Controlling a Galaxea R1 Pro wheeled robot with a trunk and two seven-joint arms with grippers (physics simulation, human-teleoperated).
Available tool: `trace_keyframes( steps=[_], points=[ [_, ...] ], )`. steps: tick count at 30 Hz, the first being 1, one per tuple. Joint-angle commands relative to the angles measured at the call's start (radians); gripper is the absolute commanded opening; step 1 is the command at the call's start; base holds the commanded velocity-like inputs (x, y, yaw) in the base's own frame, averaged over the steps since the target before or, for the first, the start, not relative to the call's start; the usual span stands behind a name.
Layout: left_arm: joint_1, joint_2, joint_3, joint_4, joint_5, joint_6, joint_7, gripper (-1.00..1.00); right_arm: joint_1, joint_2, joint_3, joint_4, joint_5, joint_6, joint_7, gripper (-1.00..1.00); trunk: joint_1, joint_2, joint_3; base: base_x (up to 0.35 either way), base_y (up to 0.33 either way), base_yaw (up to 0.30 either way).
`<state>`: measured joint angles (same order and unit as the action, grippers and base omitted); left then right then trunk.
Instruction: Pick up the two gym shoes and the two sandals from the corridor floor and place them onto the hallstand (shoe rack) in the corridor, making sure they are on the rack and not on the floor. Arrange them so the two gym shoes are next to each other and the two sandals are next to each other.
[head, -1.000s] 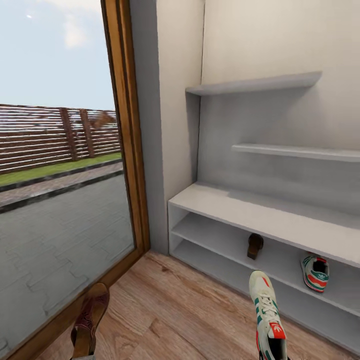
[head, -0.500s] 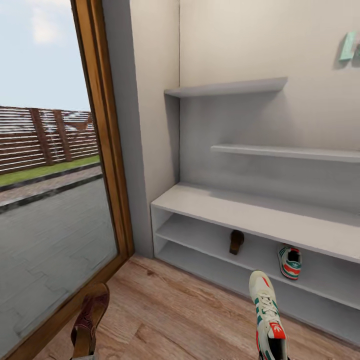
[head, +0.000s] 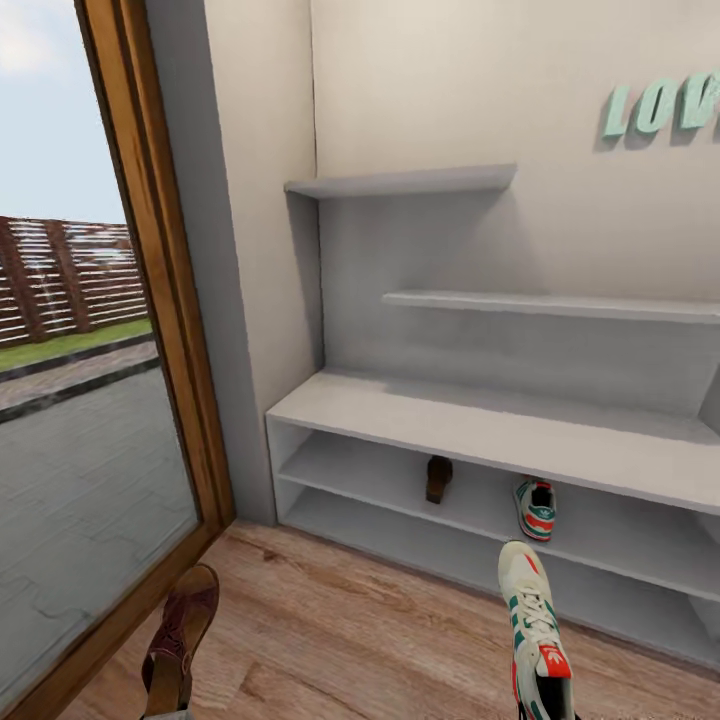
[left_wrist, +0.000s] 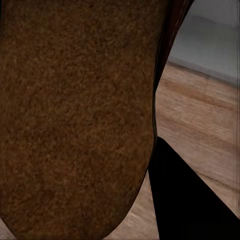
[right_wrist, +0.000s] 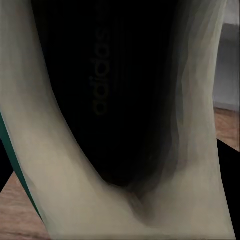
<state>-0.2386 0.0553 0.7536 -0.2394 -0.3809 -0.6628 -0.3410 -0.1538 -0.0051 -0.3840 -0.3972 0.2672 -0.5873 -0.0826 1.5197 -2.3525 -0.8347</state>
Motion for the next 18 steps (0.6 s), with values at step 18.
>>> trace_keyframes(
  steps=[18],
  points=[
    [-0.001,0.0,0.009,0.0,-0.006,-0.003,-0.007,-1.0,-0.001,0.003,-0.006,0.001,0.007,-0.002,-0.003,-1.0,0.0,0.0,-0.005,0.0,0.0,-0.244]
  ],
)
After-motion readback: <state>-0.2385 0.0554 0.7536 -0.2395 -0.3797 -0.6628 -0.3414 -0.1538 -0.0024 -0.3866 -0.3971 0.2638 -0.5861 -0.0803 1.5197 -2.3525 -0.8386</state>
